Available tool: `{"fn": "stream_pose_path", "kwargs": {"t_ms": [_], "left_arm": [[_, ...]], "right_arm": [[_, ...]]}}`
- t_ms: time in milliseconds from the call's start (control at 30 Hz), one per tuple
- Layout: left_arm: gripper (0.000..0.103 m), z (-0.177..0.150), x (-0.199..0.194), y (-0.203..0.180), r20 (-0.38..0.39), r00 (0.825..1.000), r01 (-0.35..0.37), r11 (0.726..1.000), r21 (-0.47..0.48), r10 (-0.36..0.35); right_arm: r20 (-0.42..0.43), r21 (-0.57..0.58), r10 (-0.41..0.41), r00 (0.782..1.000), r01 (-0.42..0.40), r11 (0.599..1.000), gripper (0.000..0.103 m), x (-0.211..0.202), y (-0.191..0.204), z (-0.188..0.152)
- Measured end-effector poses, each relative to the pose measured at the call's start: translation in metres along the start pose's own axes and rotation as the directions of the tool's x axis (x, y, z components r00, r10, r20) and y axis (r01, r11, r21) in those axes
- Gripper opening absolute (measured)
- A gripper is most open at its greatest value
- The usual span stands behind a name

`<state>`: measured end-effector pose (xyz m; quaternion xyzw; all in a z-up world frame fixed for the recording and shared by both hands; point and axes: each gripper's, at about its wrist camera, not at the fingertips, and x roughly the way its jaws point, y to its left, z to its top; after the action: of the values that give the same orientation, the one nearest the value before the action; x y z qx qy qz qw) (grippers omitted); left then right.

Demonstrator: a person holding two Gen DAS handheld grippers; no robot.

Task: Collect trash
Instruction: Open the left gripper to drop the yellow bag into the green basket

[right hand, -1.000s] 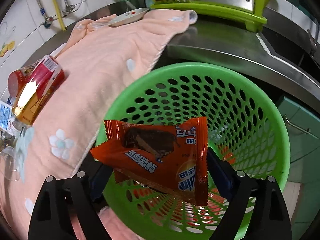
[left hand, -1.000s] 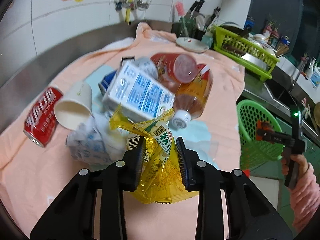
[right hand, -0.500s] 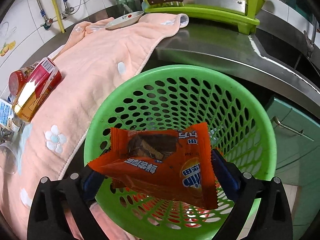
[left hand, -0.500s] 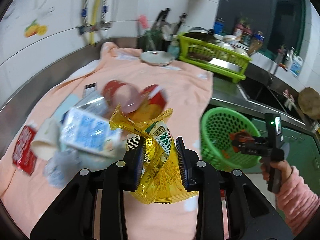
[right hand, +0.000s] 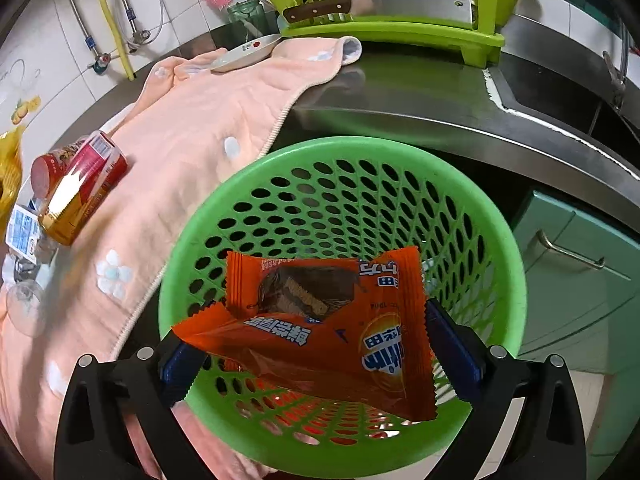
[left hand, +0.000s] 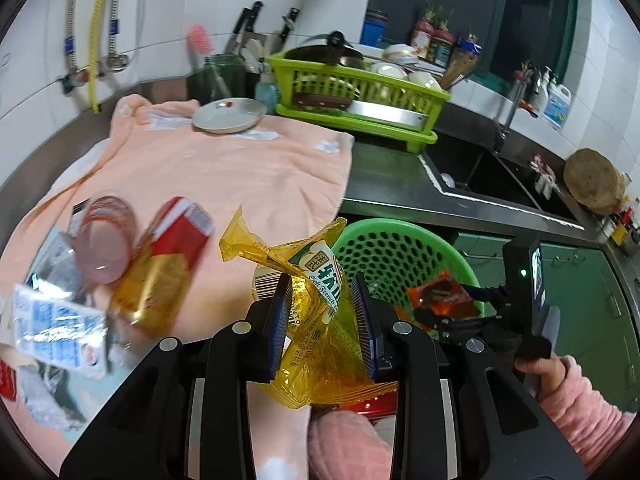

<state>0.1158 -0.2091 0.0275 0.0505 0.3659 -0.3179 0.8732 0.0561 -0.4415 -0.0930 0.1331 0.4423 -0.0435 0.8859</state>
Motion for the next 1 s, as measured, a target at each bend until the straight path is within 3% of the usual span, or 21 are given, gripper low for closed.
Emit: {"fn": "stream_pose_path", "kwargs": {"t_ms": [700,1000], "left_arm": [[0.03,0.002,0.071,-0.053,-0.139,0.987,0.096,0.991,0.089,-0.083],[0.03,-0.004,0.099,-0.072,-0.214,0.964,0.191,0.971,0.147,-0.157]], "right_arm": [[0.044,-0.11,0.039,0.998,-0.034,0.993,0.096,-0.017,-0.007,-0.006],[0.048,-0.197,0.027,0.998,-0.017,0.98,0.096,-0.017,-0.007,-0.008]]}}
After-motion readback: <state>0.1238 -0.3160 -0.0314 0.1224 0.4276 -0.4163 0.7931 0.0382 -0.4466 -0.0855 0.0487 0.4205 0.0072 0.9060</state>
